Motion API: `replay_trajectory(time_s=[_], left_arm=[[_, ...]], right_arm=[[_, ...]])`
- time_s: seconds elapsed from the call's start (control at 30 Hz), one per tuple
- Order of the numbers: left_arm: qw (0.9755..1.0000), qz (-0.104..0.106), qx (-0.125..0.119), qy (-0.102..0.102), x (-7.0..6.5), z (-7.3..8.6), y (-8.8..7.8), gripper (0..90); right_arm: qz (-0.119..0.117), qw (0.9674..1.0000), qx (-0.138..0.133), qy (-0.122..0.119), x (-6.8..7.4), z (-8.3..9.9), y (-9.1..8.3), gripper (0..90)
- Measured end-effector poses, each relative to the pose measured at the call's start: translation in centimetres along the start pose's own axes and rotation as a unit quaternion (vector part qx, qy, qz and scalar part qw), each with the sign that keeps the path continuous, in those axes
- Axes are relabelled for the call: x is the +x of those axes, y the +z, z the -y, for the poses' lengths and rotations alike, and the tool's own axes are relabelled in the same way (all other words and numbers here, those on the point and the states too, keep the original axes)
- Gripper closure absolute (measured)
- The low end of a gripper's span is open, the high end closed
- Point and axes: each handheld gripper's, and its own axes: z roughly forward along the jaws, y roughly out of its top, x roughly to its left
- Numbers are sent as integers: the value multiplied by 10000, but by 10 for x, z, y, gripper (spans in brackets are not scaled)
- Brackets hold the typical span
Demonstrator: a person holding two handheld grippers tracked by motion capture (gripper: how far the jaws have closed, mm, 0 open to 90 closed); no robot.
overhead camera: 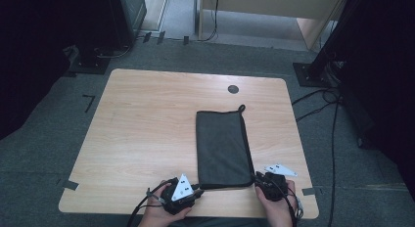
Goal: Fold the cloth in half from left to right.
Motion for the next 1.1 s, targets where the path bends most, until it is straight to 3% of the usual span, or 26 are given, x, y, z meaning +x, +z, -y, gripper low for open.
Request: replay_trajectory(time_s=[0.1, 0.27, 0.33, 0.47, 0.67, 0.77, 0.9, 0.97, 1.1], left_arm=[[9988, 135, -255, -400, 9, -3, -3, 548], [9954, -50, -407, -862, 20, -12, 4, 480], [9943, -92, -417, -973, 21, -13, 9, 462], [9948, -298, -158, -966, 18, -13, 18, 458], [9954, -612, 321, -661, 11, -12, 24, 448], [9951, -721, 428, -530, 8, -12, 24, 449], [9941, -791, 522, -534, 12, -10, 19, 454], [9921, -1043, 619, -315, 12, -8, 16, 508], [9917, -1062, 612, -394, 17, -2, 7, 509]], right_arm=[[46, 9999, -141, -4, -1, -1, -2, 637], [244, 9991, -340, -59, 0, -6, -4, 562], [213, 9987, -470, -34, 1, -9, -5, 540], [168, 9989, -396, -163, 4, -11, 1, 503], [195, 9991, -175, -336, 5, -5, 10, 505], [187, 9992, -114, -345, 6, -2, 11, 512], [201, 9990, -141, -374, 12, 2, 12, 525], [223, 9988, -153, -414, 16, 3, 12, 534], [289, 9986, -180, -394, 25, 6, 11, 554]])
